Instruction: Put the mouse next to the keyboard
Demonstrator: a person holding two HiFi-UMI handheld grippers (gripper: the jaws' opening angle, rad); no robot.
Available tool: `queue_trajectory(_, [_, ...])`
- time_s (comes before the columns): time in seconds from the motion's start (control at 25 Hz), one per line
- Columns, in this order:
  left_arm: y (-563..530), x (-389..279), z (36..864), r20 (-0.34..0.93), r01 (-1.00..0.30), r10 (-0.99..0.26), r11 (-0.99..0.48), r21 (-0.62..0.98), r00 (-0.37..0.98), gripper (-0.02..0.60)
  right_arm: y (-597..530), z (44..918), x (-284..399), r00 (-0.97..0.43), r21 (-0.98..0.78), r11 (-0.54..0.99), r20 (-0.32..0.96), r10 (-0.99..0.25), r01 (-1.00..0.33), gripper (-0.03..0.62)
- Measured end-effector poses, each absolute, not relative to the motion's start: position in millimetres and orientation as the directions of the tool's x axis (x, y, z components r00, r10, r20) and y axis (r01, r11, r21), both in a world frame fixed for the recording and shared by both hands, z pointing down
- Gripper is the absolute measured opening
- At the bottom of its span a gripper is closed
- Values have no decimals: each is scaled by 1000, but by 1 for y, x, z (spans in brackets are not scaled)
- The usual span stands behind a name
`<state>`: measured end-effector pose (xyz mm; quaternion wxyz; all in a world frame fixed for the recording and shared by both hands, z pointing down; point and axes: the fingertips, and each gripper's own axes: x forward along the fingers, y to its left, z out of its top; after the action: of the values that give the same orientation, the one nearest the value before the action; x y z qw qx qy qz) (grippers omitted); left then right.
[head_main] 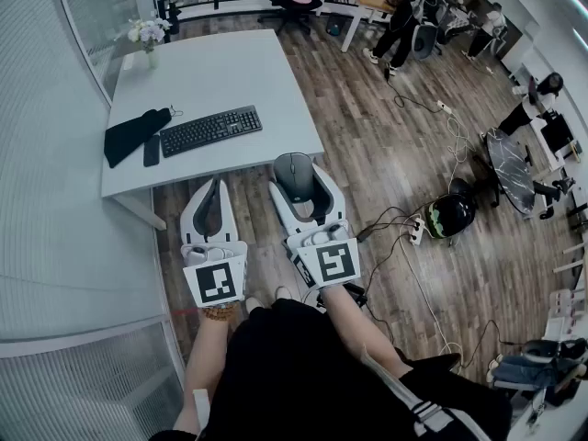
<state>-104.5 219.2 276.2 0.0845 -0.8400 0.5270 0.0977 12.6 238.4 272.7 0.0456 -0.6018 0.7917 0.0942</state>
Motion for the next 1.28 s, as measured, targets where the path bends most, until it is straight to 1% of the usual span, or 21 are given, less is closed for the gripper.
queue_trajectory(0.2, [222,-101,273,-259,-899,-865,-437,-33,430,9,239,276,15,-279,73,271,-175,-944,-960,264])
queue_trajectory(0.68, [201,-95,280,-250,-881,-848,-471,-46,467,9,213,286,15,-229,96,215,-165,-959,-972,264])
queue_trajectory(1.28, [162,-94,296,-213,-889,-864,-453,-69,457,9,172,294,30,-213,114,197,-150,-966,-974,262])
